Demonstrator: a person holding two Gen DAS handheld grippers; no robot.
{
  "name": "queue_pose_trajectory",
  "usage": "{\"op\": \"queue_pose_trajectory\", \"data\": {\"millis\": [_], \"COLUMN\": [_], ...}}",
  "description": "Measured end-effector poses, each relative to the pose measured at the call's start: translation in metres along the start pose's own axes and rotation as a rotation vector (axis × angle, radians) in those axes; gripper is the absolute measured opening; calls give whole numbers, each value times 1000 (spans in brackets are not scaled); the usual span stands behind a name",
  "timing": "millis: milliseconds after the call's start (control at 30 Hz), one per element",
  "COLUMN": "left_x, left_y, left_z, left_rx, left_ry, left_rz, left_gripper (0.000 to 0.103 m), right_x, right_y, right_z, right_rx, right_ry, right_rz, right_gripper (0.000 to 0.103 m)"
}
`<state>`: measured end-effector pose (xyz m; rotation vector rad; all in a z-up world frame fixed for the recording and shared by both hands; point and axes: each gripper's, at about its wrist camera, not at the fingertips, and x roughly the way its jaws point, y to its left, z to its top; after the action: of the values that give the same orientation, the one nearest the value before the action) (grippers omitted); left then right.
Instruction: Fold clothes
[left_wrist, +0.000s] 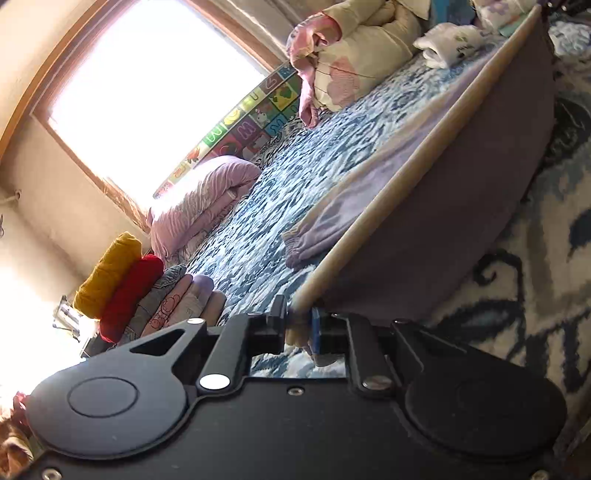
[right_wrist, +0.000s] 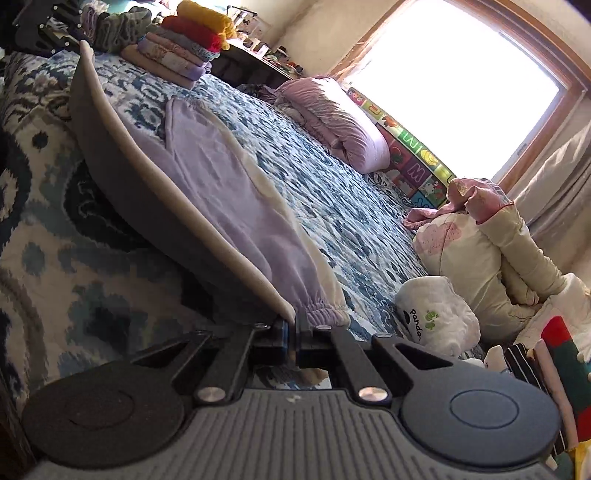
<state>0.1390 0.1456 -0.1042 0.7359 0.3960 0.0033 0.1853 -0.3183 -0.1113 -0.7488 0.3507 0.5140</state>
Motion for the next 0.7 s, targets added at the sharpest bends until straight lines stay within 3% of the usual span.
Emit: {"op": "queue_pose_trajectory", "data": {"millis": [167,300,500,700], "left_x": [52,94,140,177], "left_y": [17,25,35,53], "left_z": [28,43,60,70], "left_rx": [-91,-109,-129,-217], "left_ry": [21,50,94,161], "left_rz": [-8,-10,-29,-95], "left_gripper": [11,11,11,11], "right_x": [19,47,95,131], "right_y": [-35,-57,-79,-98], "right_z": [20,34,33,36], "right_rx": [106,136,215,282], "right_ry": [18,47,129,184], "right_rz": [15,32,86,139], "right_gripper": [4,4,4,4]}}
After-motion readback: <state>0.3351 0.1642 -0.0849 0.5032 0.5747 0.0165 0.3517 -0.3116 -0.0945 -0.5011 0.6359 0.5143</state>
